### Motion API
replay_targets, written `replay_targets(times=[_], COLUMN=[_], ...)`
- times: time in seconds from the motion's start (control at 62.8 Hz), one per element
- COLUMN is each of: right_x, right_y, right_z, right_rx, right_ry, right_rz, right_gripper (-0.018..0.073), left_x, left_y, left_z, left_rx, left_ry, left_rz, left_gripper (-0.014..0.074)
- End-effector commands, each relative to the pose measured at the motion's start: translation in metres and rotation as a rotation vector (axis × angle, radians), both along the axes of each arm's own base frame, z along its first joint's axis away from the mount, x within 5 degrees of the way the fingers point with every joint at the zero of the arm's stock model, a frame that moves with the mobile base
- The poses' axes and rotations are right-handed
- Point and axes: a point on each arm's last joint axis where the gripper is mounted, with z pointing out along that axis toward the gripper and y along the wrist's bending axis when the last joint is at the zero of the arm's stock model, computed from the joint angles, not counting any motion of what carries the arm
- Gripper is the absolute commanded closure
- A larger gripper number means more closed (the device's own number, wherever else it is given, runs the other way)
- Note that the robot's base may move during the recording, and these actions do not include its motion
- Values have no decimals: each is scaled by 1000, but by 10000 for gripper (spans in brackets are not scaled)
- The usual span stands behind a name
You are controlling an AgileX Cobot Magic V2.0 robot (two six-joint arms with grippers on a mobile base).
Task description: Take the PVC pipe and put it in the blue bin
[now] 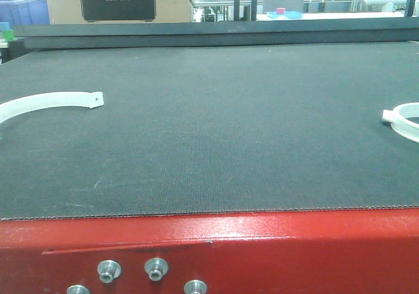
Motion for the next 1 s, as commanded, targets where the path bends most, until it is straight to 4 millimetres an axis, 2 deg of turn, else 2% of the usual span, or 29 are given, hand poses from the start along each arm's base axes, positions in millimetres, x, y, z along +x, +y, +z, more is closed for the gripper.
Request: replay_targets(times=[0.0, 0.159, 0.319, 0.414, 0.653, 0.781, 0.988], right_x=[2, 6, 25, 44, 87, 103, 112], right_y=[2, 3, 5, 4, 0, -2, -4], right_z=[11, 41, 70, 84, 94, 93, 102], right_rx=[31, 39, 54, 65, 98, 106, 141], right_ry=[52, 108, 312, 408, 609, 638, 523], right_rz=[28, 51, 96, 111, 140, 138, 128], right_gripper=[721, 721, 721, 721, 721, 721, 721], left_x=[-1, 1, 13, 26, 68, 99, 140], left_y=[0, 0, 0, 0, 2, 3, 5], left_z=[14, 36, 59, 71, 103, 106, 101], left_rx=[25, 27, 23, 21, 18, 14, -16], left_ry=[12, -3, 82, 141, 212, 278, 377], left_rz=[1, 1, -7, -10, -11, -11, -15], left_gripper=[707, 707, 707, 707, 707, 707, 707])
